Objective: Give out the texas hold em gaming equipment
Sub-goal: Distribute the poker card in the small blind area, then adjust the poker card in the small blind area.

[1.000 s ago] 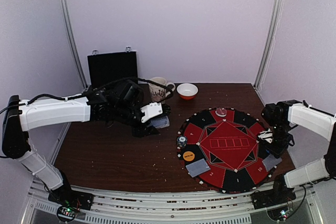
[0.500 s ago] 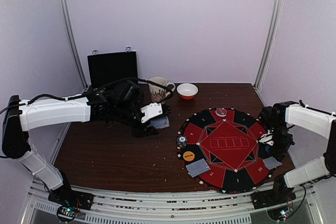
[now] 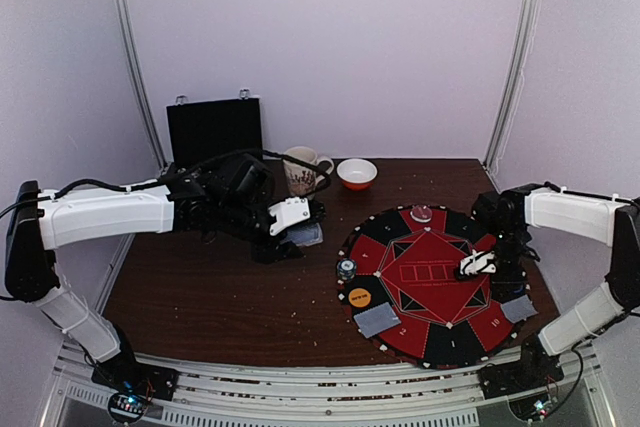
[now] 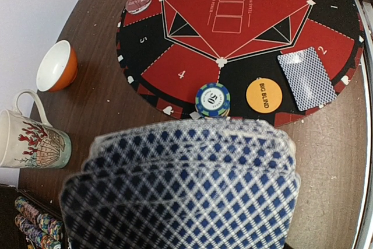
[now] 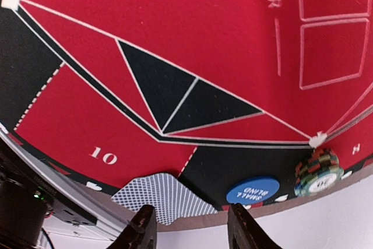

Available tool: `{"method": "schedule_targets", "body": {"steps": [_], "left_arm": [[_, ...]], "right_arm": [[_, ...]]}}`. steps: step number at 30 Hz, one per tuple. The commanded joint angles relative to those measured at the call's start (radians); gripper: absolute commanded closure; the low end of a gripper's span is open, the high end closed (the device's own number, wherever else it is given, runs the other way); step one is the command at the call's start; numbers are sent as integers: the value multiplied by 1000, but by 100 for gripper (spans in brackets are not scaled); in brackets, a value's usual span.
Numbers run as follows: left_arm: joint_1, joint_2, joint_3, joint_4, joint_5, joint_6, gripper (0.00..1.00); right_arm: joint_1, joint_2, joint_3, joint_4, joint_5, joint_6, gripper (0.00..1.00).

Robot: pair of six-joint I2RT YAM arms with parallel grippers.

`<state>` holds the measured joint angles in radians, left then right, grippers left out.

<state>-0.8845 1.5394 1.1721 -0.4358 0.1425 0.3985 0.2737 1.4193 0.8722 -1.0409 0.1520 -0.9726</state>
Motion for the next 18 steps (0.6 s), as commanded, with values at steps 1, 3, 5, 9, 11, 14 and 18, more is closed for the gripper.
{"method": "schedule_targets", "body": {"steps": [1, 3, 5, 9, 11, 14, 18], "left_arm": [[2, 3, -9, 18, 12, -7, 46], [2, 5, -9, 18, 15, -7, 46], [2, 7, -9, 18, 17, -7, 46], [2, 7, -12, 19, 12, -7, 46], [2, 7, -12, 19, 12, -6, 46], [2, 10, -12, 18, 14, -6, 46], [2, 9, -12, 19, 14, -6, 46]], "right_arm": [[-5, 10, -51, 38, 45, -113, 55], [-5, 11, -74, 70, 64, -134, 54], [-6, 20, -95, 78, 56, -143, 53], [-8, 4, -159, 97, 78, -159, 55], [-9, -12, -193, 108, 79, -169, 55], [-8, -32, -235, 145, 86, -185, 57], [-8, -28, -268, 185, 107, -201, 60]]}}
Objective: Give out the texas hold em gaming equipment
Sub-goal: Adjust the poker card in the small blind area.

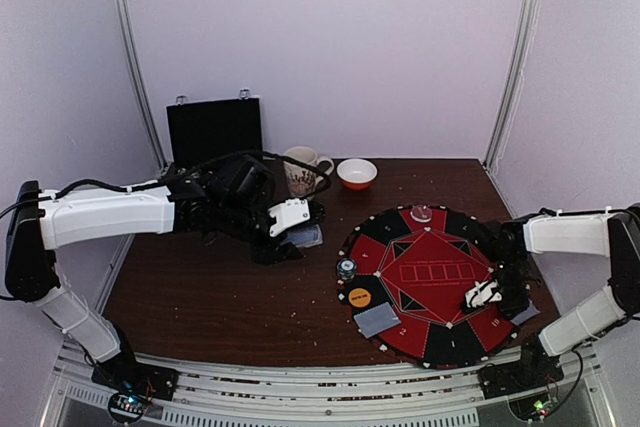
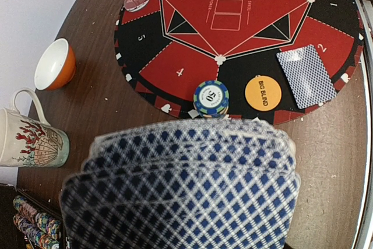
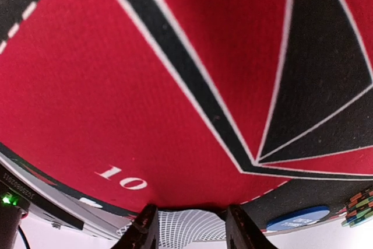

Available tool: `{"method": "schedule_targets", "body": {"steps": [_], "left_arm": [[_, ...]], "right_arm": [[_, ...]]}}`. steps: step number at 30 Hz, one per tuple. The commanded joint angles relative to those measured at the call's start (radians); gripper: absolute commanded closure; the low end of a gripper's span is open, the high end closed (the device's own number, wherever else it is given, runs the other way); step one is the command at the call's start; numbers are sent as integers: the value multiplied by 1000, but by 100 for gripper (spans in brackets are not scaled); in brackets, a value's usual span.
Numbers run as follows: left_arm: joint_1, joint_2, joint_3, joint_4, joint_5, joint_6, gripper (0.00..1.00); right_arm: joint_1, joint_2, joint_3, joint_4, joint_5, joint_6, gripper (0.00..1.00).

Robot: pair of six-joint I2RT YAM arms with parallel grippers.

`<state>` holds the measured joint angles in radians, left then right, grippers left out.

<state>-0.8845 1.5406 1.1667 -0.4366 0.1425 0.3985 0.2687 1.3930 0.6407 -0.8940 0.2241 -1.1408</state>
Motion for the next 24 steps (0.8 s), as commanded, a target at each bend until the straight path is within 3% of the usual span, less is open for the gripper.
{"method": "schedule_targets", "body": {"steps": [1, 8, 14, 24], "left_arm": [[2, 9, -7, 19, 14, -6, 46], [2, 5, -10, 19, 9, -6, 46], [2, 0, -13, 19, 9, -4, 46], [2, 2, -13, 18, 5, -3, 46]], "right_arm": [[-3, -1, -37, 45, 32, -34, 63], [-3, 11, -42, 54, 22, -34, 77], [-3, 2, -44, 53, 26, -28, 99], [-29, -15, 60, 95, -49, 54, 100]]}}
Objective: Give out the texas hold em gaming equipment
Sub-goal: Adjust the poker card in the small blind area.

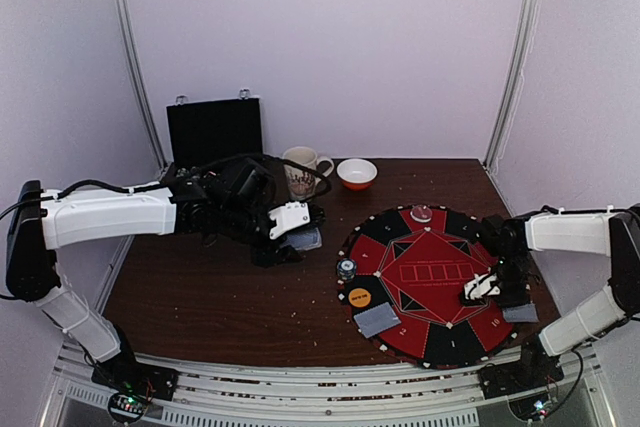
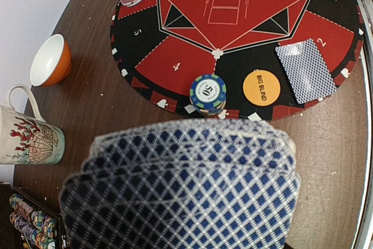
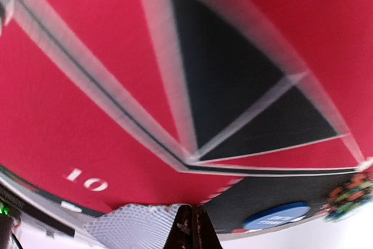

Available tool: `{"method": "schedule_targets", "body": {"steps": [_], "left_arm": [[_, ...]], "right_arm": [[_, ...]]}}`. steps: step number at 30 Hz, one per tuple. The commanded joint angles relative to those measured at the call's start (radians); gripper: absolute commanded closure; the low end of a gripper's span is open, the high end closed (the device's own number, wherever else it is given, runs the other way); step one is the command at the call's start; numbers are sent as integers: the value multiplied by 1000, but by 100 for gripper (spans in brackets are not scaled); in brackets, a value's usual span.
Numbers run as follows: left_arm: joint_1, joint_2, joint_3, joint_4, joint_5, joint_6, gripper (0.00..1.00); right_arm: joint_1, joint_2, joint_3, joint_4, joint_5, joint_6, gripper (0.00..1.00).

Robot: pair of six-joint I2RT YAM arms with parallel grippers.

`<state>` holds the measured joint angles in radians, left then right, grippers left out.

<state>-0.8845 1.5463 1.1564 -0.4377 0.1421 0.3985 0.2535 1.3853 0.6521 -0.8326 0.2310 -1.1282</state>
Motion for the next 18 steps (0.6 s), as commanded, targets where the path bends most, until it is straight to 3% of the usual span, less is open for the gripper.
{"method": "schedule_targets", "body": {"steps": [1, 6, 18], "left_arm": [[2, -3, -3, 19, 5, -3, 46], [2, -4, -4, 20, 0, -3, 46], [2, -9, -7, 20, -2, -3, 46]], "right_arm": [[-16, -3, 56, 38, -47, 43, 100], [-32, 23, 114, 27, -45, 59, 100], [-54, -4, 66, 47, -63, 101, 100]]}}
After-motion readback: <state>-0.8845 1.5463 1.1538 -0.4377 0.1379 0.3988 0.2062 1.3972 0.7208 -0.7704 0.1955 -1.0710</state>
